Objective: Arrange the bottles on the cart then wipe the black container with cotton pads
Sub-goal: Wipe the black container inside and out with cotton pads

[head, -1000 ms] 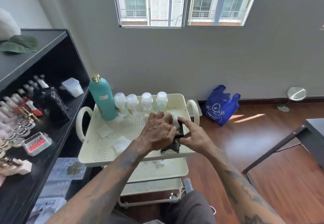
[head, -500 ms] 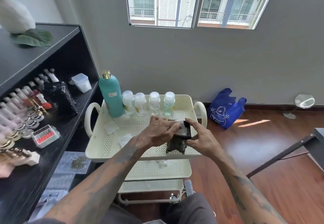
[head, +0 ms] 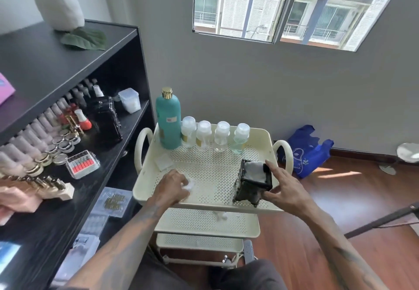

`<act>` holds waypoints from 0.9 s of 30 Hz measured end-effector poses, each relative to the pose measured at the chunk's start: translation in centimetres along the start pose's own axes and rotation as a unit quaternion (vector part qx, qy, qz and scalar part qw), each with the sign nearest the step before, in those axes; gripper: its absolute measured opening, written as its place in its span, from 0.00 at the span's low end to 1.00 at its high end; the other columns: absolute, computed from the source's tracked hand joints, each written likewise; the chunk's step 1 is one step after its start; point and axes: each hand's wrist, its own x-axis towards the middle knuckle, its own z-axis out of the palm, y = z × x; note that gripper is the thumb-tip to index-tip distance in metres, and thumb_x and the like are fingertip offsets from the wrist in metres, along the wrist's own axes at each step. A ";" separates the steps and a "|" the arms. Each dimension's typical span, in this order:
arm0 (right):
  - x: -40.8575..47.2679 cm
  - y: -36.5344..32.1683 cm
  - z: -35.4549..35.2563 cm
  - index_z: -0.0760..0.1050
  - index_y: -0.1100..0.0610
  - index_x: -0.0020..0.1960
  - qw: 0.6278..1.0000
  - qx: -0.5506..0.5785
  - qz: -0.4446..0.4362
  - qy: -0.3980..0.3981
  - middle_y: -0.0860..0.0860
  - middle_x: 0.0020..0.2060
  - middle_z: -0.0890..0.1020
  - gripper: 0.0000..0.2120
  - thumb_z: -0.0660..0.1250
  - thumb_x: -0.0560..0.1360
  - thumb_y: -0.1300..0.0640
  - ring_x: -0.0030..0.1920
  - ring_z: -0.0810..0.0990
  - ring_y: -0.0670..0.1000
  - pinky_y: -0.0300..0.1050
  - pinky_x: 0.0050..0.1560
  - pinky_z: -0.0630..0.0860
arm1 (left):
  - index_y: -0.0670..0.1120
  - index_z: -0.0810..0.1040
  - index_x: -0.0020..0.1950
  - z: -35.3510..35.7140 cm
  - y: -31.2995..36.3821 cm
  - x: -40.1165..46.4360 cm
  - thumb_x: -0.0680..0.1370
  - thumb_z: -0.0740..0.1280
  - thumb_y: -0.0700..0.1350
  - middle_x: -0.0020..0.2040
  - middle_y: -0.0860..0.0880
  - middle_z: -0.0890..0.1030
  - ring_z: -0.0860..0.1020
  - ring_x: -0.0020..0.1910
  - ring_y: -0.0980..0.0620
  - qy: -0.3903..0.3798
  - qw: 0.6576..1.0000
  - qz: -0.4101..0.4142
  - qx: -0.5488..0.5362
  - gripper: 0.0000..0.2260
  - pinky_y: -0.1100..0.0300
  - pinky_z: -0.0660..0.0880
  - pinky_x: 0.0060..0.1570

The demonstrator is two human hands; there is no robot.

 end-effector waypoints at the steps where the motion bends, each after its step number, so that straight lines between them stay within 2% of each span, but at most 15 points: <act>1: -0.2 -0.4 -0.2 0.49 0.42 0.78 1.000 -0.009 0.011 -0.006 0.46 0.72 0.64 0.45 0.74 0.70 0.48 0.43 0.82 0.41 0.48 0.59 0.75 | 0.48 0.84 0.55 -0.1 -0.2 0.2 0.73 0.71 0.44 0.60 0.48 0.78 0.76 0.63 0.47 0.018 1.000 0.003 -0.011 0.11 0.51 0.72 0.64; 3: -0.8 -1.5 -0.7 0.47 0.42 0.78 0.998 -0.050 0.027 0.020 0.47 0.73 0.62 0.45 0.72 0.71 0.45 0.53 0.81 0.48 0.49 0.60 0.74 | 0.46 0.85 0.54 -0.4 -0.9 0.2 0.76 0.69 0.42 0.60 0.46 0.82 0.77 0.62 0.48 0.040 0.998 0.006 -0.057 0.09 0.55 0.72 0.64; 5: -1.7 -3.5 -1.0 0.53 0.45 0.78 0.986 -0.111 -0.012 0.123 0.49 0.72 0.64 0.39 0.70 0.73 0.46 0.63 0.74 0.53 0.50 0.58 0.74 | 0.44 0.84 0.56 -0.8 -1.7 -0.1 0.77 0.69 0.45 0.60 0.47 0.82 0.79 0.59 0.49 0.032 0.993 -0.002 -0.112 0.10 0.57 0.72 0.62; 7: -2.1 -6.9 -0.9 0.67 0.49 0.73 0.966 -0.083 -0.096 0.227 0.51 0.64 0.72 0.27 0.68 0.75 0.51 0.56 0.75 0.50 0.46 0.49 0.74 | 0.43 0.83 0.57 -1.3 -2.5 -0.2 0.78 0.68 0.46 0.59 0.47 0.83 0.80 0.57 0.49 0.028 0.988 -0.010 -0.151 0.11 0.57 0.74 0.60; 8: -1.8 -8.8 -0.4 0.72 0.51 0.68 0.962 -0.047 -0.126 0.239 0.50 0.59 0.75 0.20 0.67 0.76 0.54 0.49 0.77 0.47 0.43 0.46 0.74 | 0.43 0.83 0.58 -1.4 -2.8 -0.2 0.78 0.68 0.45 0.59 0.47 0.83 0.80 0.57 0.49 0.030 0.986 -0.014 -0.164 0.11 0.57 0.74 0.59; 9: -1.1 -10.5 0.5 0.76 0.51 0.64 0.965 -0.016 -0.143 0.217 0.48 0.55 0.77 0.16 0.66 0.77 0.55 0.43 0.78 0.45 0.41 0.44 0.74 | 0.43 0.83 0.58 -1.4 -3.1 -0.2 0.78 0.68 0.44 0.58 0.46 0.83 0.80 0.57 0.49 0.034 0.984 -0.019 -0.172 0.10 0.58 0.73 0.59; 11: 1.2 -12.8 3.4 0.79 0.52 0.60 0.988 0.023 -0.120 0.098 0.47 0.54 0.80 0.11 0.65 0.78 0.56 0.41 0.80 0.42 0.36 0.45 0.76 | 0.45 0.82 0.57 -1.4 -3.3 0.0 0.77 0.67 0.41 0.56 0.47 0.83 0.80 0.55 0.50 0.045 0.981 -0.031 -0.185 0.09 0.60 0.74 0.57; 13: 4.0 -13.5 6.9 0.79 0.57 0.60 0.996 0.079 -0.039 -0.018 0.52 0.56 0.82 0.12 0.64 0.79 0.59 0.46 0.83 0.48 0.41 0.49 0.80 | 0.46 0.82 0.54 -1.2 -3.3 0.1 0.76 0.68 0.39 0.52 0.47 0.84 0.81 0.52 0.50 0.051 0.979 -0.044 -0.192 0.08 0.61 0.74 0.53; 15: 6.4 -13.3 10.0 0.79 0.61 0.60 0.982 0.164 0.062 -0.070 0.56 0.52 0.84 0.12 0.63 0.78 0.62 0.45 0.84 0.53 0.47 0.46 0.83 | 0.47 0.82 0.50 -1.0 -3.2 0.1 0.75 0.70 0.38 0.49 0.48 0.84 0.81 0.49 0.51 0.054 0.978 -0.053 -0.195 0.06 0.62 0.74 0.50; 17: 7.8 -13.0 12.0 0.78 0.64 0.59 0.955 0.241 0.142 -0.097 0.57 0.47 0.83 0.12 0.63 0.78 0.62 0.38 0.83 0.52 0.45 0.38 0.82 | 0.47 0.81 0.47 -1.0 -3.2 0.2 0.74 0.70 0.38 0.47 0.48 0.84 0.81 0.46 0.51 0.060 0.977 -0.058 -0.197 0.05 0.62 0.74 0.46; 19: 8.5 -12.6 13.2 0.77 0.65 0.58 0.948 0.250 0.176 -0.093 0.57 0.43 0.82 0.12 0.62 0.79 0.61 0.34 0.81 0.51 0.42 0.33 0.79 | 0.47 0.80 0.44 -1.1 -3.1 0.2 0.74 0.70 0.37 0.45 0.49 0.83 0.80 0.45 0.52 0.064 0.977 -0.057 -0.195 0.05 0.62 0.74 0.44; 21: 8.9 -12.3 13.9 0.77 0.64 0.59 0.952 0.234 0.181 -0.073 0.57 0.40 0.81 0.12 0.62 0.79 0.60 0.34 0.80 0.52 0.44 0.35 0.80 | 0.49 0.78 0.42 -1.1 -3.0 0.3 0.74 0.68 0.37 0.44 0.50 0.82 0.80 0.45 0.51 0.067 0.977 -0.059 -0.193 0.07 0.60 0.75 0.44; 24: 9.3 -12.4 14.7 0.76 0.62 0.58 0.954 0.227 0.180 -0.073 0.55 0.40 0.81 0.13 0.67 0.77 0.55 0.37 0.80 0.53 0.50 0.42 0.81 | 0.48 0.76 0.42 -1.1 -3.1 0.6 0.75 0.67 0.38 0.43 0.49 0.81 0.78 0.43 0.51 0.071 0.976 -0.069 -0.194 0.05 0.60 0.72 0.40; 27: 9.6 -13.3 15.2 0.75 0.58 0.53 0.959 0.211 0.177 -0.069 0.53 0.42 0.81 0.14 0.72 0.72 0.51 0.40 0.82 0.52 0.48 0.43 0.81 | 0.46 0.77 0.45 -0.9 -3.3 0.9 0.75 0.67 0.41 0.43 0.49 0.80 0.77 0.42 0.51 0.076 0.975 -0.071 -0.197 0.01 0.61 0.68 0.36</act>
